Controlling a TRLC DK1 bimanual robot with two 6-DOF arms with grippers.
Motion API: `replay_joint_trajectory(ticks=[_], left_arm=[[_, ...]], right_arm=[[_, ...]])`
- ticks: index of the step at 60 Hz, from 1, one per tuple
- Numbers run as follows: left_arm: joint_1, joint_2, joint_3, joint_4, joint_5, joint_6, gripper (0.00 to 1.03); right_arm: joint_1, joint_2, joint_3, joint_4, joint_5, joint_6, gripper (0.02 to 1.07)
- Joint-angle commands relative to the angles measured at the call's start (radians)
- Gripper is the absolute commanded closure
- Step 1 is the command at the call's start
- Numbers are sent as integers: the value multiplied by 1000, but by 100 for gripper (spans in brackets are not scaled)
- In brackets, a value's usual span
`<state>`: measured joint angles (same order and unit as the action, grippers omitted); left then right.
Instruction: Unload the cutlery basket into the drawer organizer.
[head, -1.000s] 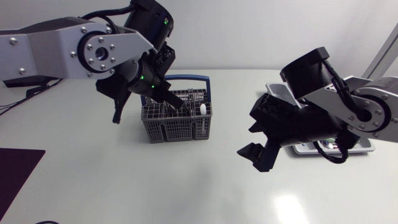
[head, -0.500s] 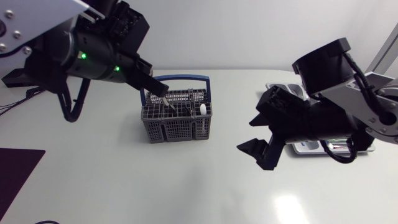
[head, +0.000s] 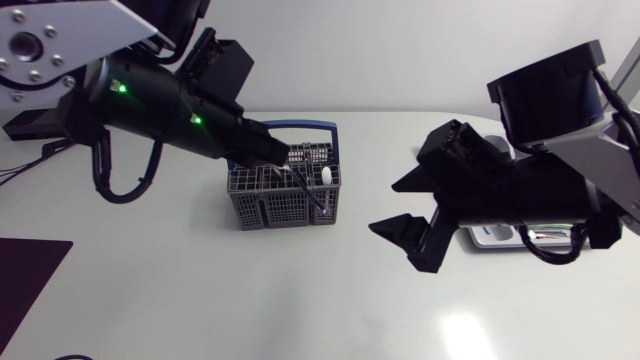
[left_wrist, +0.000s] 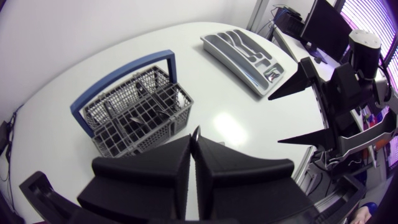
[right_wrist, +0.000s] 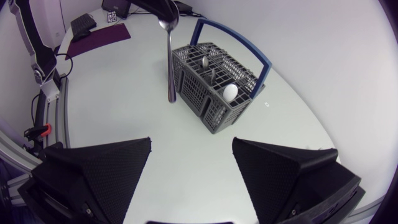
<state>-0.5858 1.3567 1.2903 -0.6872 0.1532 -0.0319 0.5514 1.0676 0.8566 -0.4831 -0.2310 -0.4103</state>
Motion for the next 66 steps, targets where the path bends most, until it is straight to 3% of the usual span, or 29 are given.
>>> replay_joint_trajectory(ticks=[1, 18, 33, 55, 66], left_arm=[[24, 48, 18, -12, 72, -42, 100], [29, 124, 60, -12, 218, -69, 100], [26, 171, 92, -12, 267, -99, 100], [21, 194, 127, -23, 282, -114, 100], [20, 202, 129, -23, 292, -117, 100]], right_arm=[[36, 0, 30, 21, 4, 51, 14], [90, 86, 67, 72, 7, 99, 17], [101, 175, 108, 112, 10, 119, 23], [110, 256, 147, 144, 25, 128, 57], [120, 272, 157, 152, 36, 130, 69]])
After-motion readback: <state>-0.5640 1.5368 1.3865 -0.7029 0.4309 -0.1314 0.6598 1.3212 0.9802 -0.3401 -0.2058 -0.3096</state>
